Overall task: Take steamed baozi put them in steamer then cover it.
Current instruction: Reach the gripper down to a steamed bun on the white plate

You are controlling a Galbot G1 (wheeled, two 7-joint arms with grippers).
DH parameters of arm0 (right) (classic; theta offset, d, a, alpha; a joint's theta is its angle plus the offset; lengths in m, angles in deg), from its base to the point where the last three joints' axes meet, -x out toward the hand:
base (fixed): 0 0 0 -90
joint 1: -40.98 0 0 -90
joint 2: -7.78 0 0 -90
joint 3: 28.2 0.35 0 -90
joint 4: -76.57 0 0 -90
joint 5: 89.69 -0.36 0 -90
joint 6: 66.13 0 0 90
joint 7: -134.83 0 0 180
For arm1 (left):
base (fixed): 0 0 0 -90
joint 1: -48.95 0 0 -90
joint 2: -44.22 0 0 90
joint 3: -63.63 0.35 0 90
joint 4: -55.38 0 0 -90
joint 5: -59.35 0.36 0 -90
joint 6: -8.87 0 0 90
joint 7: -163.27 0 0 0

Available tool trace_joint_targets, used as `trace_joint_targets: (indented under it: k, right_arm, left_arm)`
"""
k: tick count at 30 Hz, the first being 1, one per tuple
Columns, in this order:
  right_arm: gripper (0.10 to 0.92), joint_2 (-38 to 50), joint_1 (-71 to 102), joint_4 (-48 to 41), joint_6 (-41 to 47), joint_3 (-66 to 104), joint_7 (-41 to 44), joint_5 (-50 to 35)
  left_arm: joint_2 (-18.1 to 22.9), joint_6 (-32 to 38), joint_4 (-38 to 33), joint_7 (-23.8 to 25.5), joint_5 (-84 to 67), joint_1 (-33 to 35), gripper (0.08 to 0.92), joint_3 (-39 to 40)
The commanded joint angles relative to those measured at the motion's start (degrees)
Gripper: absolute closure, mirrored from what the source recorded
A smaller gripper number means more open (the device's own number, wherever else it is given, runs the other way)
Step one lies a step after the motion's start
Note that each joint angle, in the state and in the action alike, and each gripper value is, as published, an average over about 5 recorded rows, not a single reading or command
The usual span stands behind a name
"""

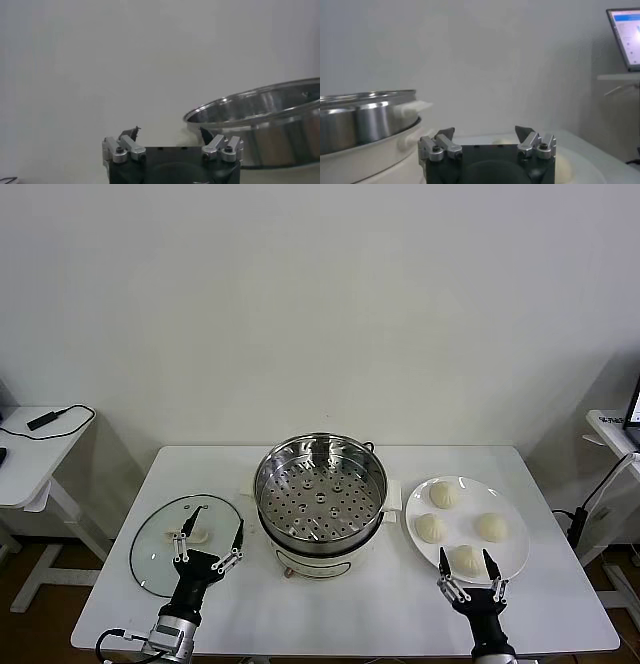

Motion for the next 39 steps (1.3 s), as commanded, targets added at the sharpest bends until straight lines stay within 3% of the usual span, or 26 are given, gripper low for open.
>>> trace_joint_targets:
  k: [1, 12, 18, 23, 29, 34, 39]
  right_arm:
    - [0.203, 2.9, -6.3, -1.1, 5.1, 1.4, -0.9, -1.4]
    - [0.203, 16.4, -37.1, -19.0, 13.2, -10.0, -0.8, -17.1]
    - [0.203, 22.2, -51.0, -30.9, 14.7, -19.8, 5.5, -22.2]
    - [0.203, 28.6, -59.2, -37.6, 17.1, -29.3, 24.1, -23.1]
    - [0.203, 34.1, -73.3, -44.7, 19.6, -44.6, 51.1, -15.7]
    - [0.203, 32.9, -86.8, -52.1, 17.4, -56.9, 69.2, -5.3]
    - [0.203, 29.1, -93.7, -57.7, 15.8, -63.7, 79.1, 3.2]
  left_arm:
    - [0.0, 0.4, -0.4, 0.1, -1.8, 0.1, 0.177, 0.3]
    - [0.6, 1.1, -2.1, 0.1, -2.5, 0.2, 0.177, 1.0]
    - [1.1, 0.7, -2.5, 0.1, -3.1, 0.2, 0.177, 1.5]
    - [1.1, 0.6, -2.7, 0.1, -3.1, -0.2, 0.177, 1.8]
    - [1.0, 0.5, -3.0, 0.1, -3.1, -0.4, 0.177, 1.9]
    - [1.1, 0.5, -3.3, 0.0, -3.1, -0.4, 0.177, 1.8]
    - [1.1, 0.5, -3.8, -0.1, -3.1, -0.3, 0.177, 1.6]
